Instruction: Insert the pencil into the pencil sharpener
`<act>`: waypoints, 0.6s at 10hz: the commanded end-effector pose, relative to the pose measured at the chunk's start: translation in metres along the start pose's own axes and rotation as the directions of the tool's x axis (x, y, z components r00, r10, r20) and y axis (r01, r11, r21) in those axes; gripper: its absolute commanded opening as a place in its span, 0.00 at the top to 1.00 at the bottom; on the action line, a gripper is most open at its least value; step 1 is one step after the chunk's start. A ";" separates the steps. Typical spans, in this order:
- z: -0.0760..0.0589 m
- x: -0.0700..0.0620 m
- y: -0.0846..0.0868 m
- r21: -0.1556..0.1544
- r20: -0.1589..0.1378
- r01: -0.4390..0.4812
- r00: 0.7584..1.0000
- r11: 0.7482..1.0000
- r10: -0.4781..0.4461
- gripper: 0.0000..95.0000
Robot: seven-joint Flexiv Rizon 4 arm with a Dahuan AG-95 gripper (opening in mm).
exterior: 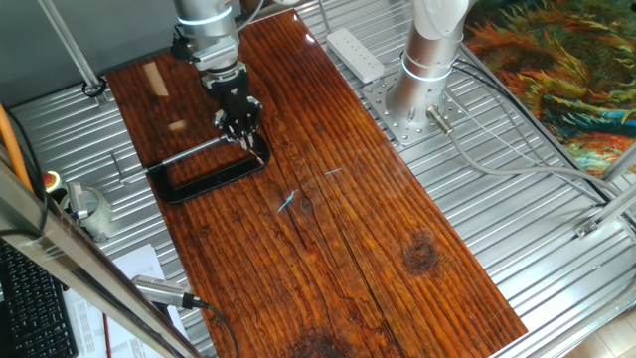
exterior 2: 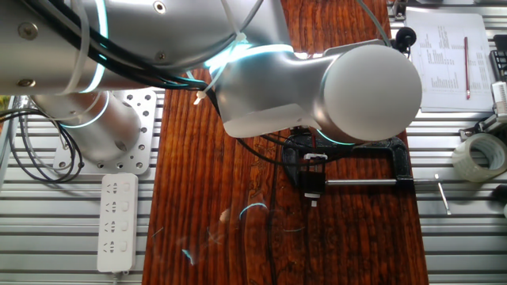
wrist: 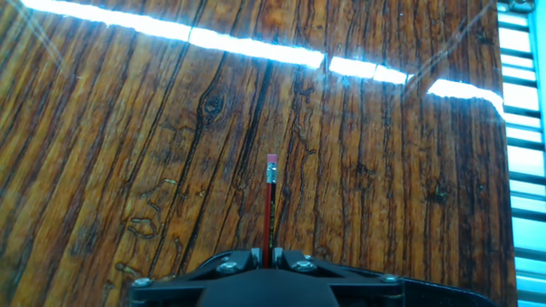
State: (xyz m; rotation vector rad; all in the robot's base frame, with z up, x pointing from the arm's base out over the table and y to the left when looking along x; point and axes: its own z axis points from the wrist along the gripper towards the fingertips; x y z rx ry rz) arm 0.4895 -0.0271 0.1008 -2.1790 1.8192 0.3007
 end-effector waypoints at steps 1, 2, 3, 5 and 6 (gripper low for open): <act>-0.001 0.000 -0.001 0.002 -0.002 -0.002 1.000 1.000 0.002 1.00; -0.002 0.000 -0.001 0.008 0.001 -0.025 1.000 1.000 0.025 1.00; -0.002 0.000 -0.002 0.010 0.000 -0.038 0.999 0.999 0.038 1.00; -0.002 -0.002 -0.012 0.010 -0.016 -0.073 0.997 0.997 0.073 1.00; -0.002 -0.002 -0.013 0.009 -0.024 -0.097 0.995 0.995 0.097 1.00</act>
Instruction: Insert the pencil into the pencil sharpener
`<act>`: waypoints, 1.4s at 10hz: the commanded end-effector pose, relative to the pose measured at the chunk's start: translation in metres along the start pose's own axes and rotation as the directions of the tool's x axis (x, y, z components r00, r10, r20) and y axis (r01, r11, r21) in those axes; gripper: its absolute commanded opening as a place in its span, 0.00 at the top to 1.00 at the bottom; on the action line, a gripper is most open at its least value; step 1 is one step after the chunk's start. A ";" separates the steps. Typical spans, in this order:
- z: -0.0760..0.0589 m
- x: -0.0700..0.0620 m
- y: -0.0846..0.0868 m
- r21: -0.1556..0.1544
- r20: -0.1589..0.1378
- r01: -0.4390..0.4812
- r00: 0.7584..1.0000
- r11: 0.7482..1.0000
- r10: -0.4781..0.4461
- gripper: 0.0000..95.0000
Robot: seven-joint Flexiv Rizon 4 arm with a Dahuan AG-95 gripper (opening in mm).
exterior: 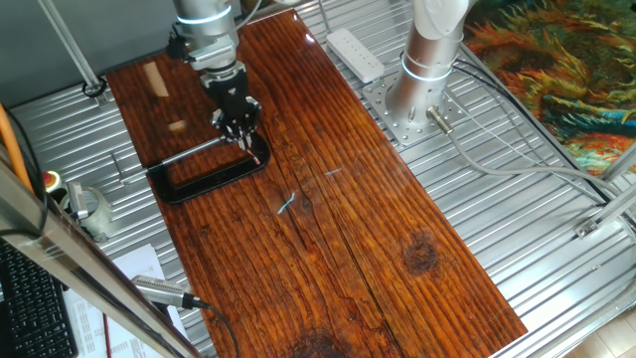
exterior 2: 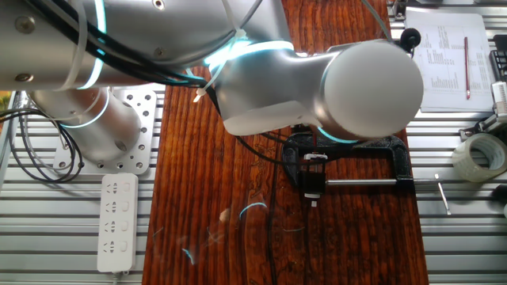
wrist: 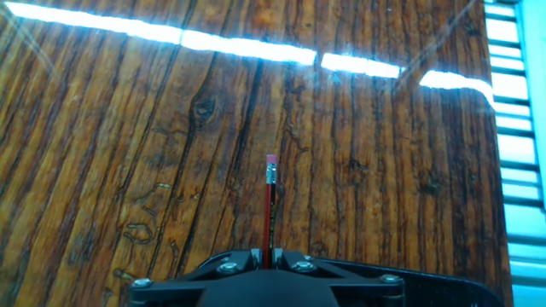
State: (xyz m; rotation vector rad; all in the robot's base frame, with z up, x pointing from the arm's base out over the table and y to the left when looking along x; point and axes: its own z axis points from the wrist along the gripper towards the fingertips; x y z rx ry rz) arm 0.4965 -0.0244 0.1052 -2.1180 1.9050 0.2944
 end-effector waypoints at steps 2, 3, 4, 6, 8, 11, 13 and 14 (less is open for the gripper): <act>0.002 0.002 -0.005 0.001 -0.013 -0.045 0.999 0.999 0.045 1.00; 0.003 0.002 -0.005 0.003 -0.018 -0.052 0.998 0.999 0.052 1.00; 0.003 0.002 -0.005 0.005 -0.023 -0.054 0.998 0.999 0.054 1.00; 0.002 0.003 -0.004 0.003 -0.018 -0.045 0.999 0.999 0.045 1.00; 0.000 0.003 -0.004 0.003 -0.001 -0.033 0.999 0.999 0.033 1.00; -0.003 0.003 -0.003 0.002 0.013 -0.026 1.000 1.000 0.026 1.00; -0.004 0.003 -0.003 0.007 0.011 -0.029 1.000 1.000 0.029 1.00; -0.004 0.003 -0.004 0.009 0.009 -0.022 1.000 1.000 0.022 1.00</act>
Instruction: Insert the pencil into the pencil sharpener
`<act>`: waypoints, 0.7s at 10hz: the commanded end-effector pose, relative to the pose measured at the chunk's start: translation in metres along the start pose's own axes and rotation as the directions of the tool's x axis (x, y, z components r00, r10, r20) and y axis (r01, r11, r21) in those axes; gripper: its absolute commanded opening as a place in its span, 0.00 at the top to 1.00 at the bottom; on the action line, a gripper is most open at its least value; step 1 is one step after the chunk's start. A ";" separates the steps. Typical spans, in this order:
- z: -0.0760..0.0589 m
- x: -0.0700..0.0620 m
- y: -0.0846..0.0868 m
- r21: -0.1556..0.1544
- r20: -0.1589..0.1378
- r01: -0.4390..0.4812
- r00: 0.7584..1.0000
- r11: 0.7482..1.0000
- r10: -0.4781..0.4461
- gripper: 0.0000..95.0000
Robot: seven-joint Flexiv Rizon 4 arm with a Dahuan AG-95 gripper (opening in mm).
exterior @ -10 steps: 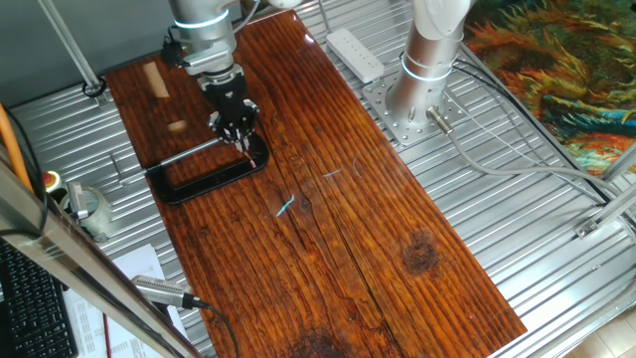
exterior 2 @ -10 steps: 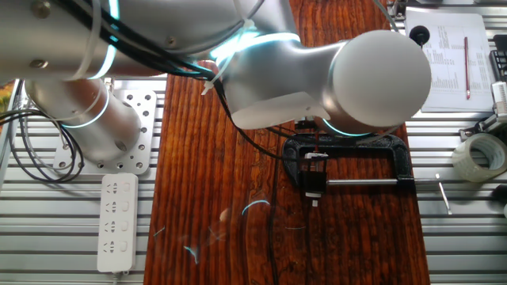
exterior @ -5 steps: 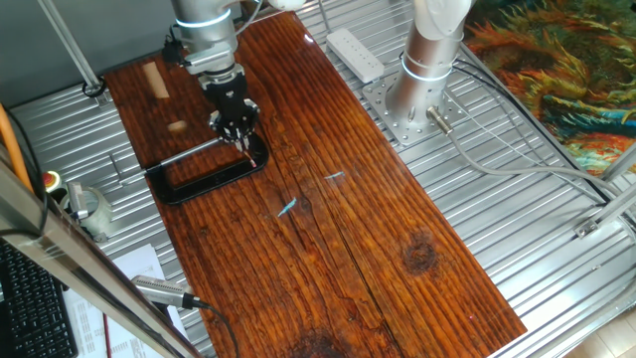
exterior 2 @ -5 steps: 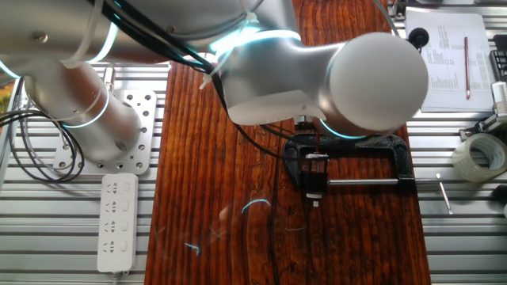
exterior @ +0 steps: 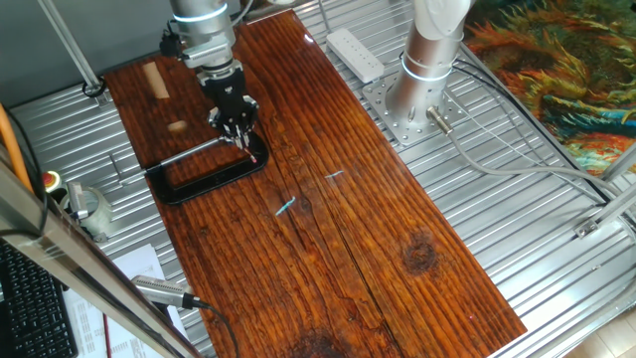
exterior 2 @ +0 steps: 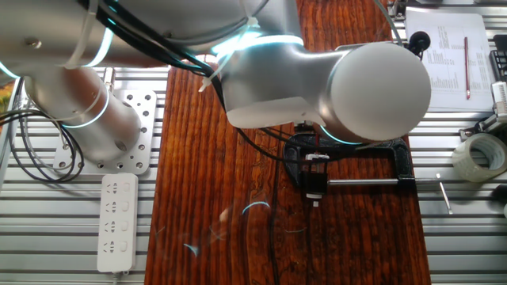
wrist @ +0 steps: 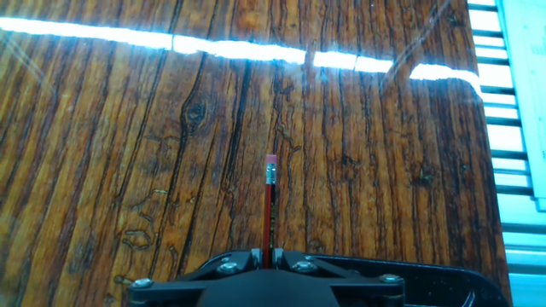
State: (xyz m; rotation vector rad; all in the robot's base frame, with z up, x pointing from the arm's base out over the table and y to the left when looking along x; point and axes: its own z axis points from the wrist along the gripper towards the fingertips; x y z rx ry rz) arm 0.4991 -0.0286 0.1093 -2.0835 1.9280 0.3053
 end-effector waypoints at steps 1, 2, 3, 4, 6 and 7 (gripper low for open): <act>0.001 0.001 -0.002 0.004 -0.002 0.008 1.000 1.000 -0.008 1.00; 0.003 0.003 -0.003 0.004 0.003 0.011 1.000 1.000 -0.011 1.00; 0.003 0.003 -0.003 0.003 0.002 0.010 1.000 1.000 -0.010 1.00; 0.003 0.003 -0.003 0.002 -0.001 0.005 1.000 1.000 -0.005 1.00; 0.003 0.003 -0.003 0.001 0.002 -0.001 1.000 1.000 0.001 1.00; 0.002 0.002 -0.004 0.003 0.014 -0.010 1.000 1.000 0.010 1.00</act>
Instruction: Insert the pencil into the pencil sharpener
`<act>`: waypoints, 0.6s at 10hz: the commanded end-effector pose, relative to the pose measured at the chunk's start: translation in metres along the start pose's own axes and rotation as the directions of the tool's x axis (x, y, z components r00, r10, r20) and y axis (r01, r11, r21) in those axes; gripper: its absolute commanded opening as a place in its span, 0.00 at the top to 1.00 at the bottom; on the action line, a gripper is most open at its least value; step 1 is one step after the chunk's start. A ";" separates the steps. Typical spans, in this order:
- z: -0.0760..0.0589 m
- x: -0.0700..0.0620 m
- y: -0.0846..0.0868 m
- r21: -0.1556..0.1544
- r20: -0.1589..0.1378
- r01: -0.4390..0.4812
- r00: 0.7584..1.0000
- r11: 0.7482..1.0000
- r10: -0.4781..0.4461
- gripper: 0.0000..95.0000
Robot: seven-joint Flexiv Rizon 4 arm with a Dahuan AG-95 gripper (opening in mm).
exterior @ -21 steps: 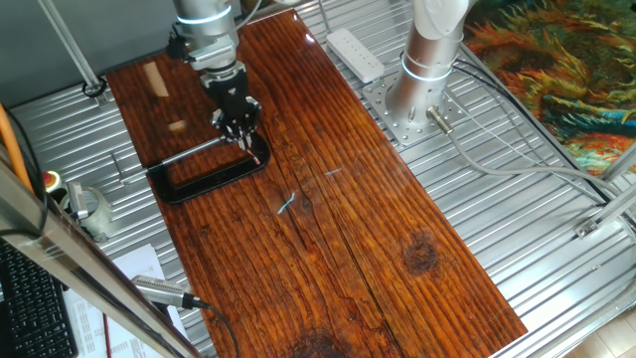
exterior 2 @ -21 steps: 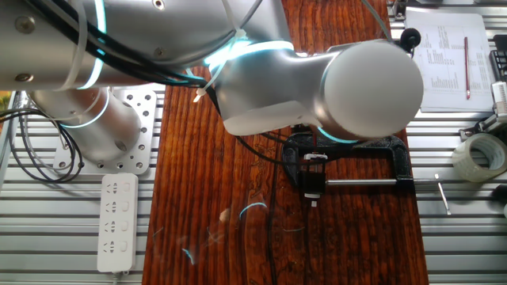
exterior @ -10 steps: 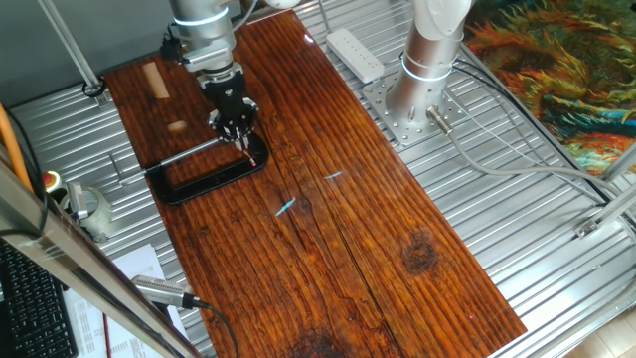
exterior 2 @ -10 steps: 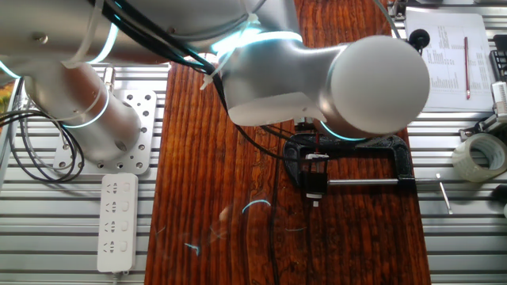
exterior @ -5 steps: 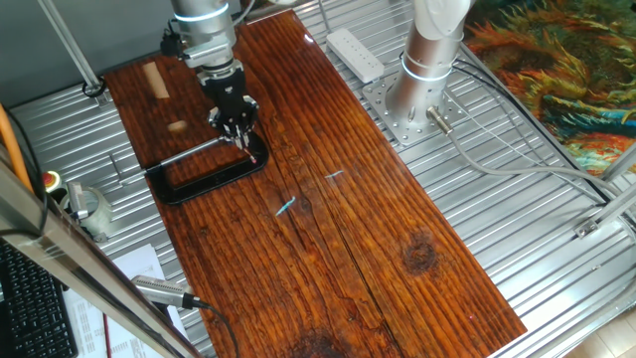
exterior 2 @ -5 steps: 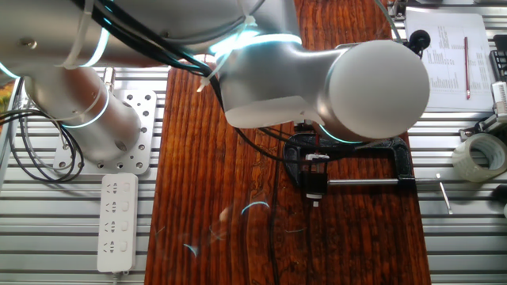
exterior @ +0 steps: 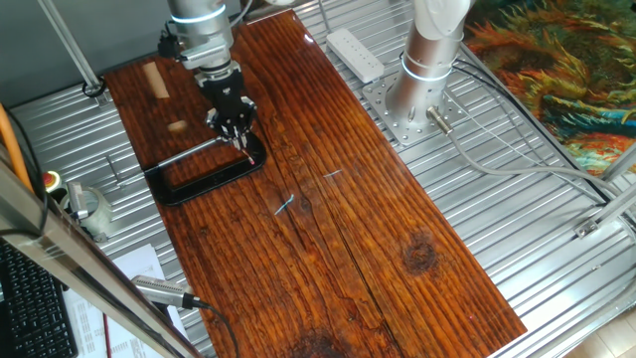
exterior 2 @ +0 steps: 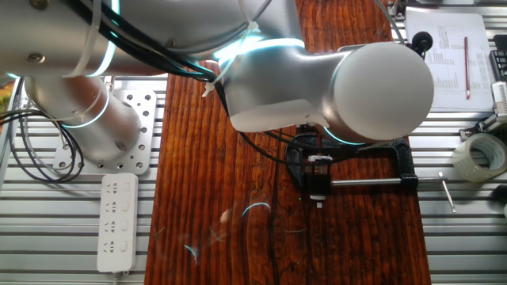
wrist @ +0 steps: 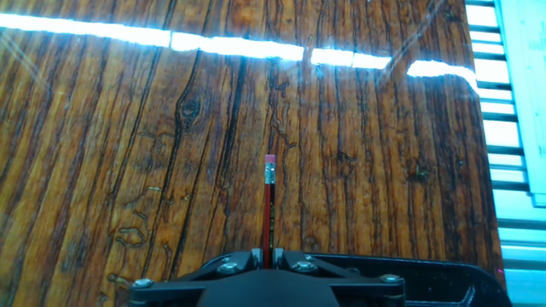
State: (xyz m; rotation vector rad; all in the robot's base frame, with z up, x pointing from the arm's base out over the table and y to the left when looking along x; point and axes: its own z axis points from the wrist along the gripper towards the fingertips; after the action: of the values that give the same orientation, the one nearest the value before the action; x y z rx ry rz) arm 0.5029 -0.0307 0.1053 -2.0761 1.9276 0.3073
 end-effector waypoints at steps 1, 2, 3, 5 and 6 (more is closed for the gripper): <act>-0.003 -0.003 -0.001 0.001 0.017 -0.015 1.000 1.000 0.015 1.00; -0.004 -0.004 -0.004 0.000 0.016 -0.013 1.000 1.000 0.013 1.00; -0.005 -0.005 -0.005 -0.003 0.016 -0.011 1.000 1.000 0.011 1.00; -0.005 -0.005 -0.004 -0.004 0.015 -0.009 1.000 1.000 0.009 1.00; -0.005 -0.005 -0.004 -0.004 0.015 -0.013 1.000 1.000 0.013 1.00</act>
State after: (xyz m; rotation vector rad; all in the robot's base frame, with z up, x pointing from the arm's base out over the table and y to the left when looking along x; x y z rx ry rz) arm 0.5065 -0.0282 0.1119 -2.0584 1.9369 0.3299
